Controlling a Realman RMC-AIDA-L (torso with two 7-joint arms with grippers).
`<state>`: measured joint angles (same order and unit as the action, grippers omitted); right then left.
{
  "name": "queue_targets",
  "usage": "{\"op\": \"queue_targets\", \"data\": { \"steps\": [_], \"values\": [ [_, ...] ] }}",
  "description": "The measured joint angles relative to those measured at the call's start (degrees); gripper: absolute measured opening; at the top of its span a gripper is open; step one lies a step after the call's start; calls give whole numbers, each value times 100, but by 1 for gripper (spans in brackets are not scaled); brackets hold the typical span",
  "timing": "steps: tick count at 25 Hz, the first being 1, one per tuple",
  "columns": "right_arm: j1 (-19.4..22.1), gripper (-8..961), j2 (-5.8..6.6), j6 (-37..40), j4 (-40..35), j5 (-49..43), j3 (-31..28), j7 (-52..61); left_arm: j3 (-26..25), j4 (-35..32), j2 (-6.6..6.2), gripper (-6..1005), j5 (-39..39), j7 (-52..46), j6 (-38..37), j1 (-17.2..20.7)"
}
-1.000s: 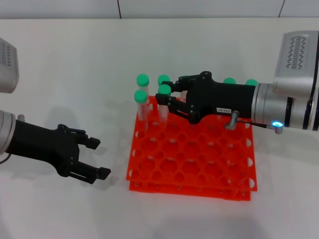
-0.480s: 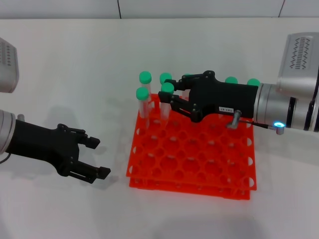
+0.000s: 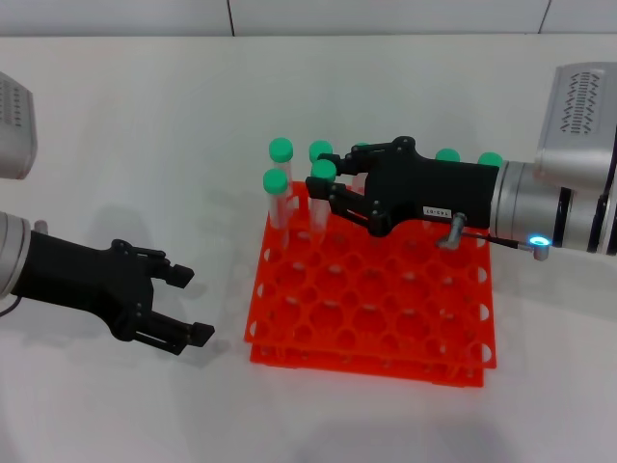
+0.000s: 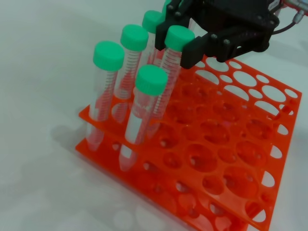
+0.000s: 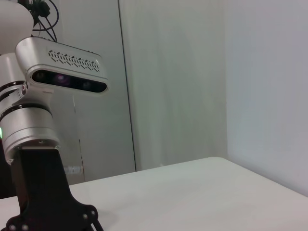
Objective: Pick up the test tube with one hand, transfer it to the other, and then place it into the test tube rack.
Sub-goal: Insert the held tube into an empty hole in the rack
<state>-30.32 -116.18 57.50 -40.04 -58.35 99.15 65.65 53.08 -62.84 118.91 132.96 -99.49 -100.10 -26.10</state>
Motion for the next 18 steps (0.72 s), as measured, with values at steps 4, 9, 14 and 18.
{"op": "queue_targets", "data": {
  "steps": [4, 9, 14, 18],
  "values": [
    [1, 270, 0, -11, 4, 0, 7, 0, 0, 0, 0, 876, -2, 0, 3, -8],
    [12, 271, 0, -17, 6, 0, 8, 0, 2, 0, 0, 876, -2, 0, 7, -9],
    [23, 271, 0, -8, 5, 0, 8, 19, 9, 1, 5, 876, -2, 0, 15, -9],
    [25, 271, 0, -1, 5, 0, 10, 37, 9, 4, 7, 876, -2, 0, 18, -9]
  ]
}}
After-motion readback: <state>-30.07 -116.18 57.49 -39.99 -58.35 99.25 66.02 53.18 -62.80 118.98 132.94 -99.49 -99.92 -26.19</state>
